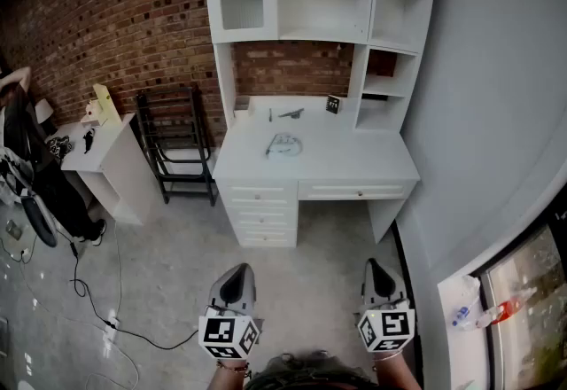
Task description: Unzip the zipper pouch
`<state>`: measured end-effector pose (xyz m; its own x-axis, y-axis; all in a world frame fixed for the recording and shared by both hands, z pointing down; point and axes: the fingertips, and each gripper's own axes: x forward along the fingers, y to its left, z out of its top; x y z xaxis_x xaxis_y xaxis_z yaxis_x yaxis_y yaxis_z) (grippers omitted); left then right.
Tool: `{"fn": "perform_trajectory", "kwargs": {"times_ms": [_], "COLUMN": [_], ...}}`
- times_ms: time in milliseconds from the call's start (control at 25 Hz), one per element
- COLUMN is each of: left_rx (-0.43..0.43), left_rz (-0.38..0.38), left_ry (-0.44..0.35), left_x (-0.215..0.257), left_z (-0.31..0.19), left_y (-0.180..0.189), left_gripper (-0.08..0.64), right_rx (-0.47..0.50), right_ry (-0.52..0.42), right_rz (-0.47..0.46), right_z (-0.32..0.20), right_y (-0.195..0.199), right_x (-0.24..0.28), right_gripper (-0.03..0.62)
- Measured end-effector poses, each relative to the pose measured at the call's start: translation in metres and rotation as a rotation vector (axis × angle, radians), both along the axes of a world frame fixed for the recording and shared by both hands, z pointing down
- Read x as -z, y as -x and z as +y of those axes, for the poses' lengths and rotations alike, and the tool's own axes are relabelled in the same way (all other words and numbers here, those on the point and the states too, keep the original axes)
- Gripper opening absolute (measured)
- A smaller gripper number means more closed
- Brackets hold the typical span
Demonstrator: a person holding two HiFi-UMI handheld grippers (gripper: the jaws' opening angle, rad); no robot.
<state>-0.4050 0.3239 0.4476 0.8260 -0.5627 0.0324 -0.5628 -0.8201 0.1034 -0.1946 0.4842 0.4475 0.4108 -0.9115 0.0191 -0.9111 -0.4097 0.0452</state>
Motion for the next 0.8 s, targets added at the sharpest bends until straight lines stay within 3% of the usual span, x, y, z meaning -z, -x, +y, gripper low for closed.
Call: {"fn": "perform_trajectory", "kwargs": {"times_ms": [280, 800], "left_rx": [-0.027, -0.034], "left_rz": [0.010, 0.001], "left_ry": [0.027, -0.007], "left_x": [-0.004, 0.001], "left_z": [0.009, 0.005], "left_y": [-0.016, -0.016], "left_gripper": [0.002, 0.003], "right_rx": [0.021, 0.023], "right_ry": [0.000, 0.006], "right_rz": [0.009, -0.011], "right_z": [-0.004, -0.016], "right_y": [-0.003, -0.013], "right_x": [0.002, -0.003], "right_gripper": [0.000, 0.000]}}
